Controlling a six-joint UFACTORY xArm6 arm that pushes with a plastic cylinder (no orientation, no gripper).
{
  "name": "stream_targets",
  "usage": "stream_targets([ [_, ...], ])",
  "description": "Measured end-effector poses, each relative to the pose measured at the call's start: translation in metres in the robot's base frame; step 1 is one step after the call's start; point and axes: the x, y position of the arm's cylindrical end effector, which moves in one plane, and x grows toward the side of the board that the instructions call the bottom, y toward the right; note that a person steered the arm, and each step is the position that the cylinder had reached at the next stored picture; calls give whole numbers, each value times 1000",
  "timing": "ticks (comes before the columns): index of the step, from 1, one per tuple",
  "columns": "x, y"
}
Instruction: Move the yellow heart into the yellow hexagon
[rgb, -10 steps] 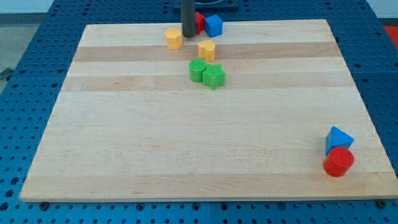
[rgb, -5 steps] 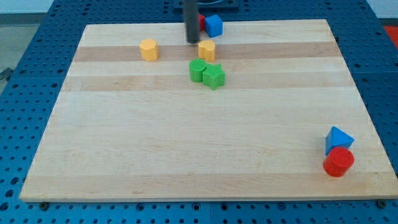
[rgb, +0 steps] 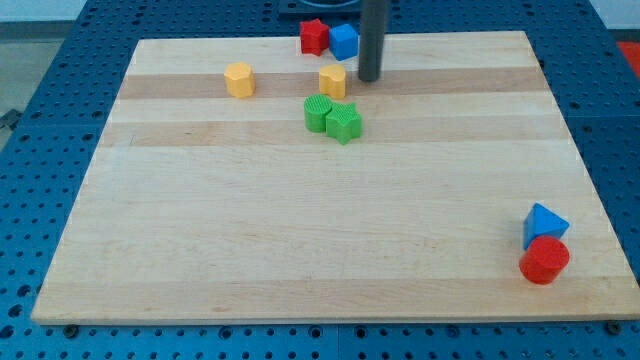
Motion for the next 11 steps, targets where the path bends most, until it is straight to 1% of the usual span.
stream_targets([
  [1, 0, -55],
  [2, 1, -42],
  [3, 23, -2],
  [4, 47, -14],
  [5, 44, -60],
  [6, 28, -107],
  [7, 29, -123],
  [8, 33, -87],
  [9, 13, -59],
  [10, -17, -62],
  [11, -22, -90],
])
